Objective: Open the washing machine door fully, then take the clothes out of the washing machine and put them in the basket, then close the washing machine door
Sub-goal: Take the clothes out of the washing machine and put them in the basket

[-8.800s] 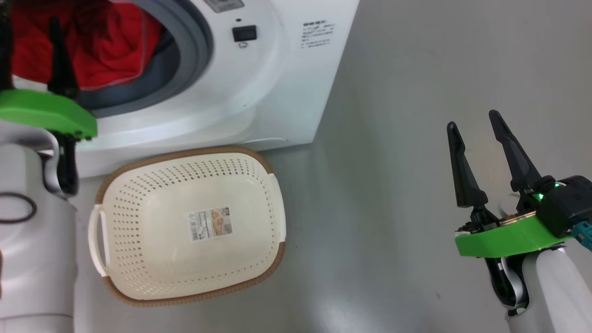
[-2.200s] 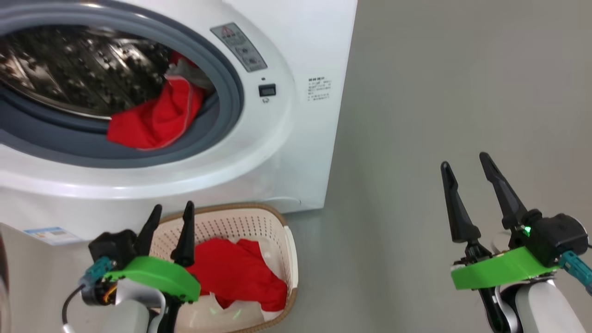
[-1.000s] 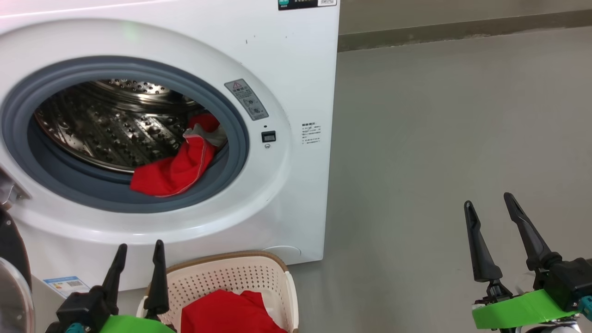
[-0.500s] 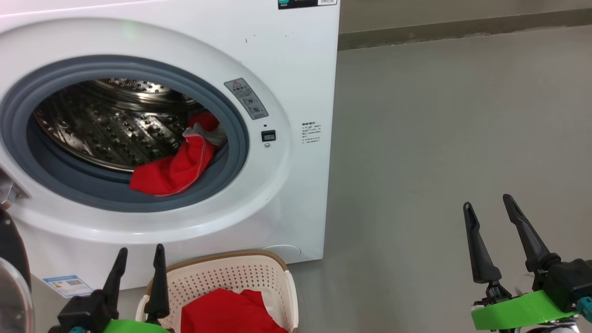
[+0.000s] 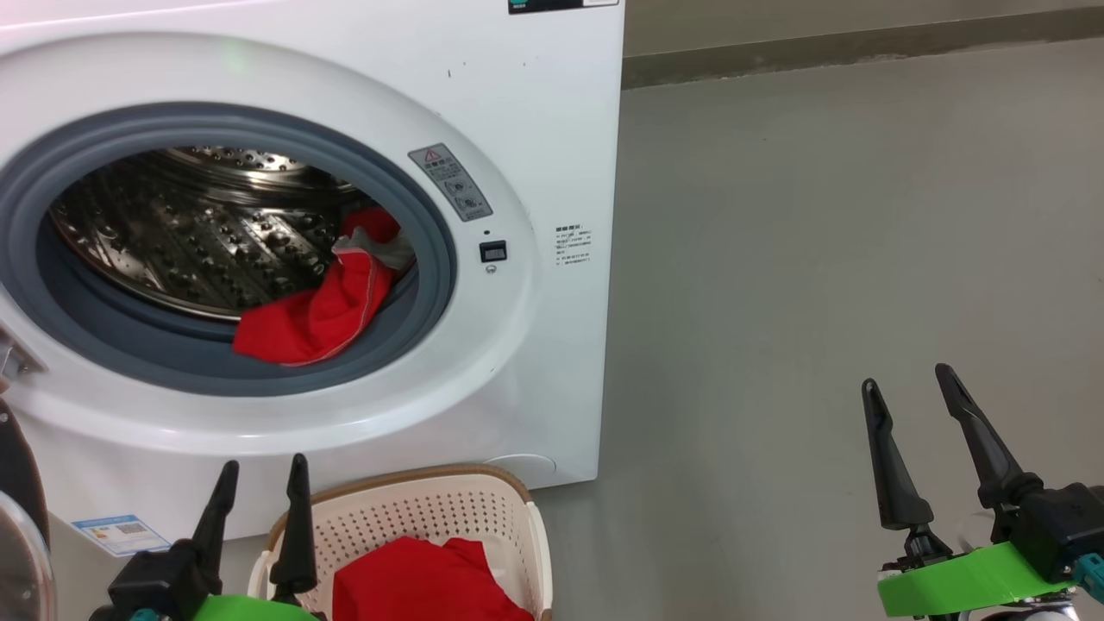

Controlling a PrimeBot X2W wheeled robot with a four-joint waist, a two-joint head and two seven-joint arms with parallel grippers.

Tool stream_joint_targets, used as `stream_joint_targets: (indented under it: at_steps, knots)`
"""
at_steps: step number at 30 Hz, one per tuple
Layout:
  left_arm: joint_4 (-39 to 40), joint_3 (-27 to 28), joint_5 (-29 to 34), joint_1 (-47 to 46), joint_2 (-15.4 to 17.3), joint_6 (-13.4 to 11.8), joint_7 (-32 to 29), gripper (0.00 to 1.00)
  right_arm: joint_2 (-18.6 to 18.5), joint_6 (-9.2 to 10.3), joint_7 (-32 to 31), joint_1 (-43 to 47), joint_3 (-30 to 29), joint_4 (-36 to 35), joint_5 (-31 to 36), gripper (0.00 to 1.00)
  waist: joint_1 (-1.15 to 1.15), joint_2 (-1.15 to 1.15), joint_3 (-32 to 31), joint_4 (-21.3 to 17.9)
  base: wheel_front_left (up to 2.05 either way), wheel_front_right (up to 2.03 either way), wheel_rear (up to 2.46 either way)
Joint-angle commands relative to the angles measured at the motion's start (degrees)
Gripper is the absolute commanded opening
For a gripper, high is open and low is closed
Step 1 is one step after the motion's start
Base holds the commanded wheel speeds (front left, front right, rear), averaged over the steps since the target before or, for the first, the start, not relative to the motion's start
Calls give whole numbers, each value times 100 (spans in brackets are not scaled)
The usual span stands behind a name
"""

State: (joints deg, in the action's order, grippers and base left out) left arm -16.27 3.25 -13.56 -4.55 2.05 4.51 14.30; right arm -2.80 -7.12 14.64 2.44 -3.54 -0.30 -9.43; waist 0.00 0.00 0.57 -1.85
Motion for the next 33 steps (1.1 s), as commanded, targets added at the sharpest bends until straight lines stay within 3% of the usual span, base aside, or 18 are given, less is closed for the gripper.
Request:
stream_joint_targets:
  at_steps: [1,15,33]
  knots:
    - [143,156,94,-128,94,13,70,100,-61,-36,36,-28,107,-123,8,100,0,0,5,3,0,0,0]
    - [29,19,51,-442,87,27,70,100,-58,-36,36,-146,64,37,-128,100,0,0,337,132,0,0,0]
    - [-488,-8,136,-1994,91,162,70,100,-135,-36,36,-924,257,305,-186,100,0,0,1347,254,0,0,0]
